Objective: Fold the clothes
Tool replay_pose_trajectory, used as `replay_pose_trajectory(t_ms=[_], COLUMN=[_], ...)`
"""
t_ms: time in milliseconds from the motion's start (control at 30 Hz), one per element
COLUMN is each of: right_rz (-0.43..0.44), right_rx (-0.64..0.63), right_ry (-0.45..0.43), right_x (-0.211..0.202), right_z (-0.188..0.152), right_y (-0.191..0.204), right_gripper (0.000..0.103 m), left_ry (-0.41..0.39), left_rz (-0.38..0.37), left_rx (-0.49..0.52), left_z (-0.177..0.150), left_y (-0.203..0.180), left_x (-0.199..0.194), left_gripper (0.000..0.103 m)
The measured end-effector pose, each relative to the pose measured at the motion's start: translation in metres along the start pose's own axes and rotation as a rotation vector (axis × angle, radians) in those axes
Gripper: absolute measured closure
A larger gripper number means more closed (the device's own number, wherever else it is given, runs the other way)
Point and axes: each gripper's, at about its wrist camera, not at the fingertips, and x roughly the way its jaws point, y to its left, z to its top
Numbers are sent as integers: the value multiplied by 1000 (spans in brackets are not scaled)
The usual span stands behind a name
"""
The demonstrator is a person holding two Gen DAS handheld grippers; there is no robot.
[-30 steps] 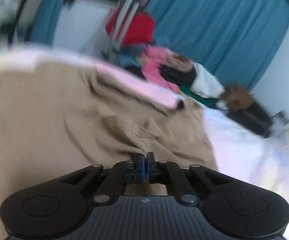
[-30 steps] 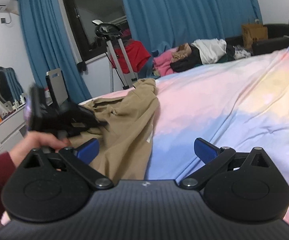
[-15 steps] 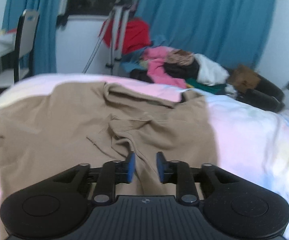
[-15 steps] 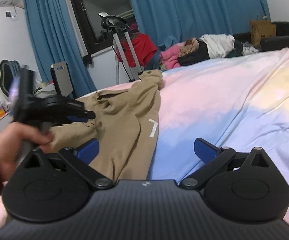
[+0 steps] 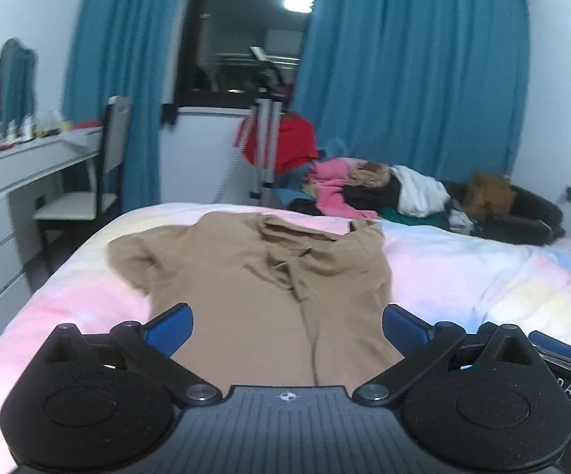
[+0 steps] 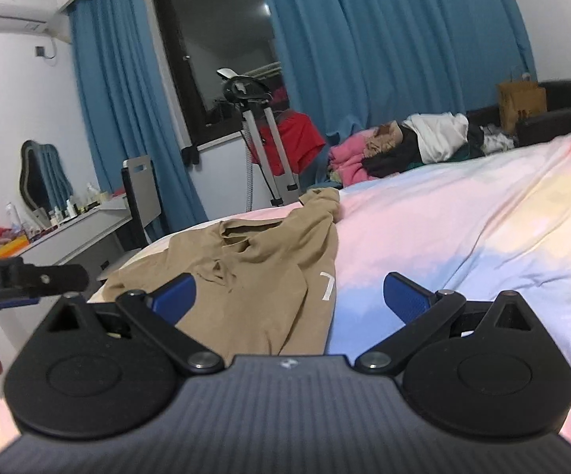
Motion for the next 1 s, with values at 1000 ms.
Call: replay_pose_trajectory(t_ms=[1000], right_rz=[310], right_rx=[-346], right_ry=[210], right_x=[217], right_z=[20], right_y=[224], right_gripper=[22], left_ry=[111], left_rz=[137], left_rx=[-266], left_z=[-5], left_y=[172], left_x=[23], left_gripper=[0])
